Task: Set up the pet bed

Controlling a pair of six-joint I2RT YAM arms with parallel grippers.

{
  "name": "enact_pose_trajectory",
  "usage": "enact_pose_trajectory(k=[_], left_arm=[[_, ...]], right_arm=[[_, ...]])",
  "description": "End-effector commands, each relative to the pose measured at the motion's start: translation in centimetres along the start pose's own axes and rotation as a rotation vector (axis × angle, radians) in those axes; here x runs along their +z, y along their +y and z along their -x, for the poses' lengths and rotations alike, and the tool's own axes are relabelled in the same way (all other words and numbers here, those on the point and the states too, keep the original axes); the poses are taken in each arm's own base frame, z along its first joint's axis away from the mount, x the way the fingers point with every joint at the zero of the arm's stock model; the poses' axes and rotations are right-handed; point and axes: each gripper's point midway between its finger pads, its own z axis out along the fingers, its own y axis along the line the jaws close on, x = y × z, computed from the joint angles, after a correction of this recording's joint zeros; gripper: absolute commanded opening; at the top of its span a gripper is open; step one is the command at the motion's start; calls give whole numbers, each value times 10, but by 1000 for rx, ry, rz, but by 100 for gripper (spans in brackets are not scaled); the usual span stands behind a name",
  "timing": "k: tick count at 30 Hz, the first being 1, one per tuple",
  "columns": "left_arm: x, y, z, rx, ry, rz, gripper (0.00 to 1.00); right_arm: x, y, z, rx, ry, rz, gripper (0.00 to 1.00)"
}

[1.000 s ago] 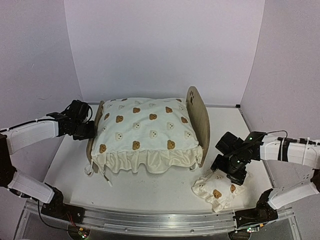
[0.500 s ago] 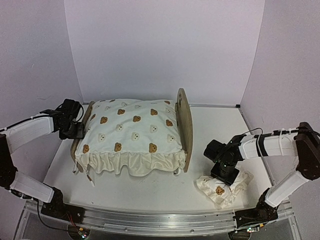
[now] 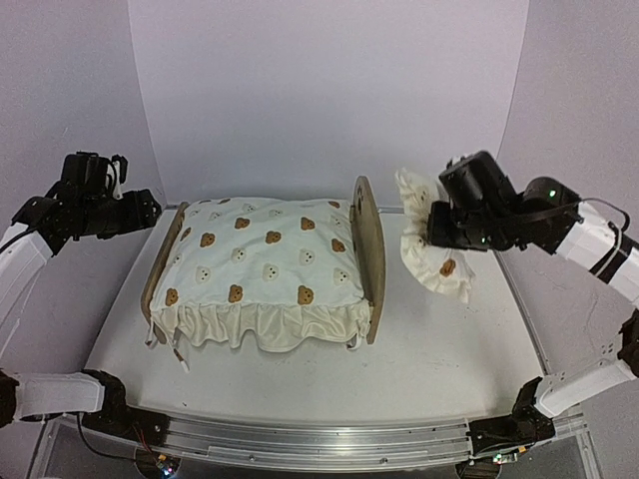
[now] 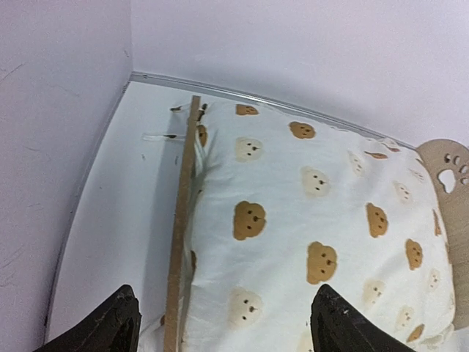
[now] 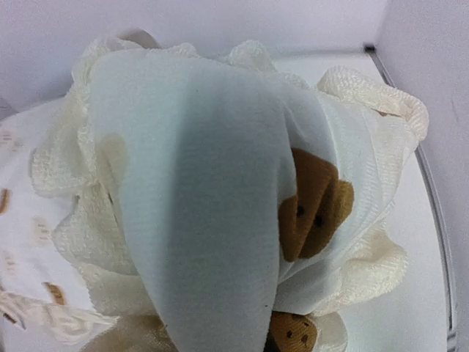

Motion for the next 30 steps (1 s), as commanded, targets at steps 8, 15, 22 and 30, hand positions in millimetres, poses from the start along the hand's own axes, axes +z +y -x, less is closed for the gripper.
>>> enact_pose_trajectory(k=[8, 15, 22, 30], left_arm=[[-29, -39, -1, -53, 12, -246, 80], [-38, -41, -5, -54, 6, -279, 80], [-34, -44, -11, -60, 31, -295, 80], [-33, -51, -7, -59, 45, -324, 79]], right_arm=[[-31, 219, 49, -564, -144, 231, 0], [46, 219, 47, -593, -124, 45, 0], [97, 195, 56, -549, -112, -93, 0], [137, 191, 45, -500, -67, -111, 16]])
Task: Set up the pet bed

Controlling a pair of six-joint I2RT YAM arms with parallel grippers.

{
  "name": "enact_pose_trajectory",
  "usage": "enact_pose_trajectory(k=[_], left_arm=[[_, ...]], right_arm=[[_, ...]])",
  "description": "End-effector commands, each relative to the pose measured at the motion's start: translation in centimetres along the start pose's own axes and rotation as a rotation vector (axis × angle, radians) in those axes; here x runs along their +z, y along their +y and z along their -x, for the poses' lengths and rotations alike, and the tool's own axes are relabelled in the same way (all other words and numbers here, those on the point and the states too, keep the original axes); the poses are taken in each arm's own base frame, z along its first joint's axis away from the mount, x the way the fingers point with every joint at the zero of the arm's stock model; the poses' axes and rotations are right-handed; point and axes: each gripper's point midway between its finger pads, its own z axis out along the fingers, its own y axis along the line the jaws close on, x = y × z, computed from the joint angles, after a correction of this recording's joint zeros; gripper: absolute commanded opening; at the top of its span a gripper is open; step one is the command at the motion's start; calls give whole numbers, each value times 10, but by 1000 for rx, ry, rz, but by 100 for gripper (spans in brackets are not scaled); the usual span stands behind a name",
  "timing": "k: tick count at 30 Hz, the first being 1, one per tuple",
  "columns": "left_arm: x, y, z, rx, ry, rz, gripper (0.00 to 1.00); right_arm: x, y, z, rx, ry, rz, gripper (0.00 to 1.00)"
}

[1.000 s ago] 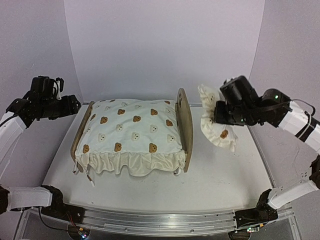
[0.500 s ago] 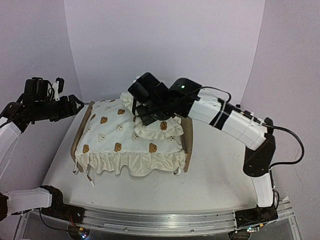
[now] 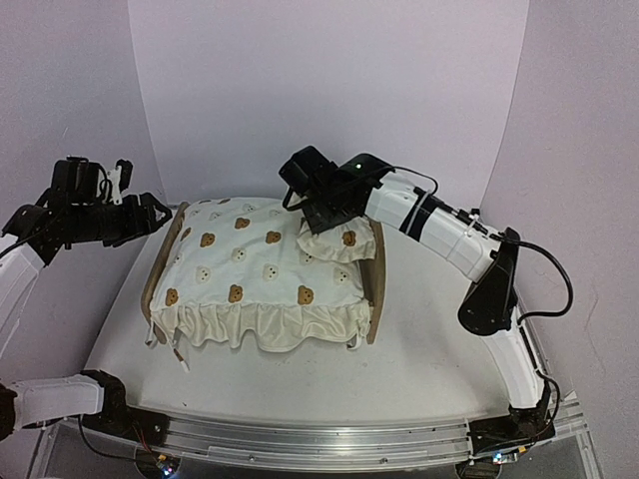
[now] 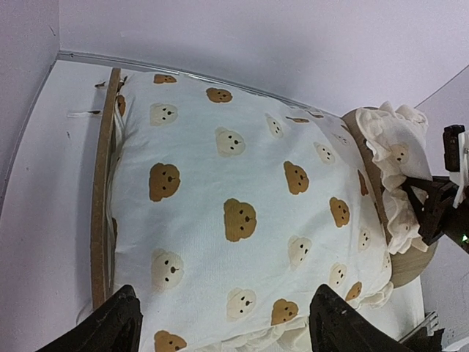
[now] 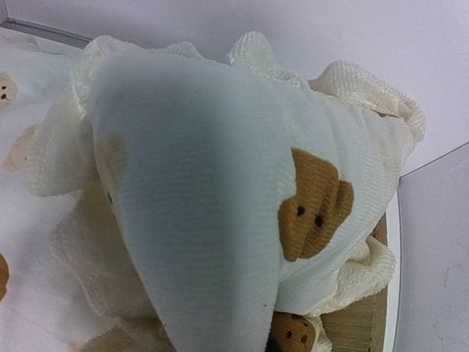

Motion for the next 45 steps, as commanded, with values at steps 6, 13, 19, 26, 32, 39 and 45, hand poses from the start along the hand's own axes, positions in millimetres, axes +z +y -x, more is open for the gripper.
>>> enact_pose_trajectory(k=[6, 13, 19, 26, 32, 39, 45], left_arm=[[-13, -17, 18, 25, -51, -64, 79], [-15, -16, 31, 54, -83, -33, 80], [-40, -12, 64, 78, -207, 46, 85], [-86, -14, 104, 112, -377, 120, 90], [-150, -24, 138, 134, -572, 142, 90], [-199, -30, 150, 152, -717, 148, 91], [-203, -31, 149, 153, -724, 138, 91]], right_arm=[[-13, 1, 24, 64, -48, 90, 44], [-97, -59, 69, 172, -172, 223, 72], [-112, -142, 46, 164, -153, 190, 96], [-114, -260, -12, 255, -109, -70, 98], [-173, -349, -41, 360, -224, -280, 98], [-211, -371, -56, 419, -287, -316, 98], [-227, -352, -49, 452, -394, -132, 98]])
